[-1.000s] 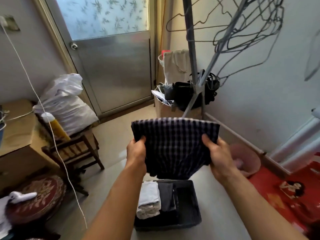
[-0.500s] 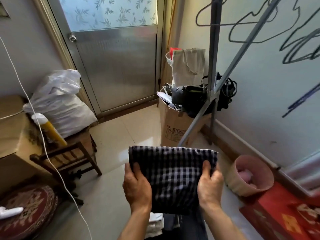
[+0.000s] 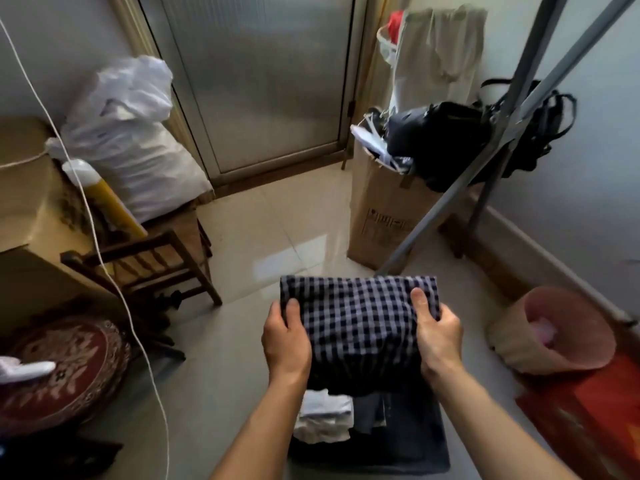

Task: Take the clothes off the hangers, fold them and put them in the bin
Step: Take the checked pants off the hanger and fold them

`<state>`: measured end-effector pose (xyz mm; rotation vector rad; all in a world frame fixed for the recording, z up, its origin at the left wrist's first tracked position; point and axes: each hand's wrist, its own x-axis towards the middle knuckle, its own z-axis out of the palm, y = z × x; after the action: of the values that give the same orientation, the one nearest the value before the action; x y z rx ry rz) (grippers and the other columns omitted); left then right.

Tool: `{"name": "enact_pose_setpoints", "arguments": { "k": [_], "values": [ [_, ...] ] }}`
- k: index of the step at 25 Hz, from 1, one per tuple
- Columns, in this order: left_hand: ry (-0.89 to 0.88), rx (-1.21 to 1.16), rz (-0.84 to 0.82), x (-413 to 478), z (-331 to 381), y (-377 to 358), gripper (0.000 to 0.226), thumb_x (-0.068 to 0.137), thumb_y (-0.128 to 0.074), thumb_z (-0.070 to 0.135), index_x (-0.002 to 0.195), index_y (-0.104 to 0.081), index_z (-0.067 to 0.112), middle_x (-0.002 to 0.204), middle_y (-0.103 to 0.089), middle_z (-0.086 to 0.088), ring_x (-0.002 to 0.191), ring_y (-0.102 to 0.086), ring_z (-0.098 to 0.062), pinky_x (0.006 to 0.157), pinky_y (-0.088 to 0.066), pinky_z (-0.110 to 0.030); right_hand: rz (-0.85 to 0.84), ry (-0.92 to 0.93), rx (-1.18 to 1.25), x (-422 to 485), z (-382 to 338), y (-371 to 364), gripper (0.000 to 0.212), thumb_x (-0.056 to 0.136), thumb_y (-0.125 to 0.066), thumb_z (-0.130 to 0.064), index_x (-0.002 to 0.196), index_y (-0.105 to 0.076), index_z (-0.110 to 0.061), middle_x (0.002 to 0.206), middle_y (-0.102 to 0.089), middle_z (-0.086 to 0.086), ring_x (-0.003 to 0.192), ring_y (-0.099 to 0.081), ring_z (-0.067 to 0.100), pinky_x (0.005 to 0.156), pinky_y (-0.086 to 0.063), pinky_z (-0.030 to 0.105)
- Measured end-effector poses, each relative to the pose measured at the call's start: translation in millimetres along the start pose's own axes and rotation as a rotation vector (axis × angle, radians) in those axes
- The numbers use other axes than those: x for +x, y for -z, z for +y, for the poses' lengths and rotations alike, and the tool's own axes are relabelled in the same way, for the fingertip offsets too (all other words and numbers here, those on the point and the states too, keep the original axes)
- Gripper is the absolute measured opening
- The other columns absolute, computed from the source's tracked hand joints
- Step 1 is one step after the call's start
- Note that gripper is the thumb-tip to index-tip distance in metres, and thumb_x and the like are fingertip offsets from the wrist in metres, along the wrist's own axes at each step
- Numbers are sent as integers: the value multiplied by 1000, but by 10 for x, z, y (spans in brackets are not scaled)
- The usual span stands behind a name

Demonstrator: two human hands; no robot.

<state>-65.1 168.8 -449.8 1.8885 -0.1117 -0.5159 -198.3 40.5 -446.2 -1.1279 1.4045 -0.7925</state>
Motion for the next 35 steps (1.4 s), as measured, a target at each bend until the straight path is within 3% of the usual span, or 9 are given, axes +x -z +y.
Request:
{"name": "enact_pose_setpoints", "arguments": {
  "k": [4,14,19,24,27,29,32,33,35],
  "values": [
    [-43,21,16,523,-362,-197,25,103,-41,28,102,-59,11,96,-62,-2,92,-59,-21,83,-47,-32,-50,-18,17,443,428,-354,18,87,-68,-38,86,-66,-20,93,-71,2,90,-68,21,85,-56,37],
    [237,66,40,838,-2083,-640,30,103,-42,32,92,-53,6,86,-58,-6,74,-52,-19,61,-40,-31,-132,-170,-80,974,2080,-537,18,90,-66,-34,85,-64,-16,91,-71,5,88,-69,23,83,-55,36],
    [287,170,-10,761,-3051,-801,25,103,-41,30,102,-55,10,95,-60,-2,87,-57,-20,74,-40,-30,-132,-257,-240,1129,3334,-371,71,79,-65,-58,123,-58,-2,121,-65,15,111,-62,30,98,-49,49],
    [230,266,-27,1009,-3627,-919,24,102,-43,33,96,-56,14,95,-65,-4,85,-60,-20,76,-47,-35,-139,-313,-332,1223,3950,-331,31,97,-54,-31,105,-61,-2,111,-65,16,105,-62,30,97,-49,49],
    [273,277,-33,1126,-3807,-949,17,102,-43,32,102,-52,17,99,-62,-2,87,-58,-18,75,-42,-31,-145,-297,-314,1256,4089,-375,25,98,-53,-23,105,-57,1,106,-64,17,99,-62,30,92,-51,45],
    [338,336,-40,1178,-3894,-976,21,101,-45,33,118,-45,20,110,-57,-3,101,-57,-24,81,-41,-34,-136,-339,-326,1256,4104,-432,28,98,-53,-22,119,-51,-4,109,-60,10,99,-58,24,88,-47,38],
    [36,574,80,1040,-3906,-947,38,97,-45,35,134,-43,25,133,-46,-2,124,-44,-22,101,-34,-42,2,-117,-618,1094,4049,-433,45,95,-54,-27,136,-39,-15,132,-47,9,123,-46,27,100,-37,43],
    [-171,630,40,936,-3895,-946,39,96,-41,36,134,-47,27,135,-46,1,125,-41,-18,104,-33,-41,15,72,-701,973,4001,-439,45,95,-52,-29,137,-40,-18,137,-44,7,127,-42,25,102,-35,45],
    [-443,750,-255,710,-3974,-954,45,97,-32,41,140,-44,33,149,-39,7,137,-30,-12,114,-26,-39,-228,366,-875,689,4003,-485,47,97,-44,-33,143,-37,-27,149,-33,-1,135,-31,18,108,-30,40]
  ]
}}
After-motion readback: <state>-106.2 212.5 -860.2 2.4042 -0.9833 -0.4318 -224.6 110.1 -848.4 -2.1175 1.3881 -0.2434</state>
